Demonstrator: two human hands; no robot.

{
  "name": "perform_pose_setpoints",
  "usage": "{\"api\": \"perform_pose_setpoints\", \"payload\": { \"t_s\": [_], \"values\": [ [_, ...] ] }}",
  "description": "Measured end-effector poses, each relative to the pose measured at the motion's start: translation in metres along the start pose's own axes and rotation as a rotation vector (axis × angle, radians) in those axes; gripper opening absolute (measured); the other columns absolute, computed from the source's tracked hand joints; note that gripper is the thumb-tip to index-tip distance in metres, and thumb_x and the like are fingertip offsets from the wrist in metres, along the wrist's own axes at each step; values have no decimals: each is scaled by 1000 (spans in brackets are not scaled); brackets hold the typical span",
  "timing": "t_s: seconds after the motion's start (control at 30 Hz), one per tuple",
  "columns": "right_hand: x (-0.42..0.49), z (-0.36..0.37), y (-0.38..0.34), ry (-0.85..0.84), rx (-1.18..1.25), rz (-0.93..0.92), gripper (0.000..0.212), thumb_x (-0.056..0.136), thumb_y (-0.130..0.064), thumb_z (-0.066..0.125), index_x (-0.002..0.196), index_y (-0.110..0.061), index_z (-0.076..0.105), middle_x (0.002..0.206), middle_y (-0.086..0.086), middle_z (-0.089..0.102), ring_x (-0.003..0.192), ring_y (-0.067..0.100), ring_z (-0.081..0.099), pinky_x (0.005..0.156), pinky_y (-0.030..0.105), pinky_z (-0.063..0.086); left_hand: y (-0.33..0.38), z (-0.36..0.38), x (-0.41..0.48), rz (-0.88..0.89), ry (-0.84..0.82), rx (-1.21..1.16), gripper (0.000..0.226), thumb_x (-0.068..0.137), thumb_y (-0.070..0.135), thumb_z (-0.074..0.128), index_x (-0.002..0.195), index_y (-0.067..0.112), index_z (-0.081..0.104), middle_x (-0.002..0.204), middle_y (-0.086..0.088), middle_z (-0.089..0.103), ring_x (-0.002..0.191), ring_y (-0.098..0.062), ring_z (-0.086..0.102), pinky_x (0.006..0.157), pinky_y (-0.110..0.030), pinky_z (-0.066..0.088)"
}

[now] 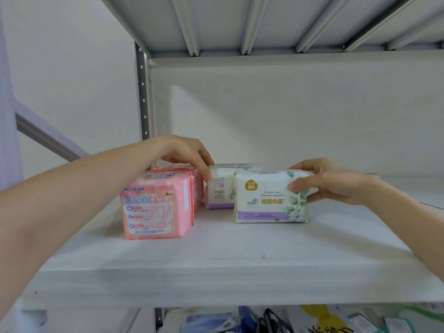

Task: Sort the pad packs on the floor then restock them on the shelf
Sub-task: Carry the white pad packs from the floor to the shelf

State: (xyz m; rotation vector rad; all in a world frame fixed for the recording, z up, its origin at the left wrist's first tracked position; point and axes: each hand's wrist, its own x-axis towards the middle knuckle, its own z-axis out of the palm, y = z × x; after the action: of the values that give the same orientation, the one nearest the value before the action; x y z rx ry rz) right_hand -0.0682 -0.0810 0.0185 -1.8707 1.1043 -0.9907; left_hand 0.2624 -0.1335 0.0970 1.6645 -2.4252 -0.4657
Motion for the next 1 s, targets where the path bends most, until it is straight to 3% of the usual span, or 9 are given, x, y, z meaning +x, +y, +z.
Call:
{"api": "perform_pose_setpoints", "payload": {
  "t_s": [0.17, 0.33, 0.43, 0.53, 0.63, 0.8, 1.0],
  "values": [
    [5, 14, -5, 13, 7, -5, 69, 44, -28, 88, 107, -11, 66, 99, 6, 75, 92, 21, 72, 69, 33, 59, 4, -8, -7, 43, -82, -17, 88, 53, 43, 85, 128, 5, 59, 127, 0, 65, 125, -15, 54, 111, -33, 36],
    [12, 33, -11, 12, 34, 6, 58, 52, -22, 87, 105, -11, 67, 94, 4, 76, 90, 19, 72, 67, 31, 59, 12, -4, -16, 57, -212, 45, 100, 52, 51, 79, 133, -1, 50, 136, -11, 57, 126, -23, 54, 112, -42, 37],
    [14, 42, -14, 7, 52, 12, 52, 58, -17, 86, 106, -11, 67, 99, 5, 75, 91, 18, 72, 70, 32, 60, 17, 2, -19, 54, -268, 69, 91, 55, 47, 80, 131, 5, 54, 130, -12, 61, 121, -29, 58, 109, -47, 41],
    [16, 50, -16, 39, 72, 24, 65, 60, -14, 86, 118, -10, 58, 111, 7, 69, 94, 19, 71, 69, 32, 60, 18, 6, -20, 48, -245, 90, 79, 59, 42, 81, 128, 13, 58, 123, -6, 67, 115, -27, 62, 105, -47, 44],
    [17, 54, -18, 62, 82, 33, 74, 67, -11, 85, 131, -13, 49, 120, 6, 62, 93, 17, 70, 64, 29, 58, 18, 6, -22, 49, -219, 91, 81, 55, 44, 82, 128, 15, 59, 122, -3, 68, 114, -25, 63, 104, -47, 45],
    [19, 56, -17, 65, 88, 40, 83, 60, -12, 86, 134, -11, 49, 120, 7, 63, 94, 18, 71, 66, 31, 59, 17, 6, -23, 41, -205, 74, 84, 52, 44, 84, 127, 15, 60, 123, -2, 67, 116, -24, 62, 105, -47, 45],
    [21, 57, -15, 70, 84, 40, 74, 67, -9, 84, 132, -12, 50, 115, 8, 66, 92, 17, 71, 66, 30, 59, 16, 8, -25, 26, -193, 75, 70, 64, 36, 80, 128, 16, 59, 122, 0, 68, 113, -21, 63, 103, -44, 47]
  ]
}}
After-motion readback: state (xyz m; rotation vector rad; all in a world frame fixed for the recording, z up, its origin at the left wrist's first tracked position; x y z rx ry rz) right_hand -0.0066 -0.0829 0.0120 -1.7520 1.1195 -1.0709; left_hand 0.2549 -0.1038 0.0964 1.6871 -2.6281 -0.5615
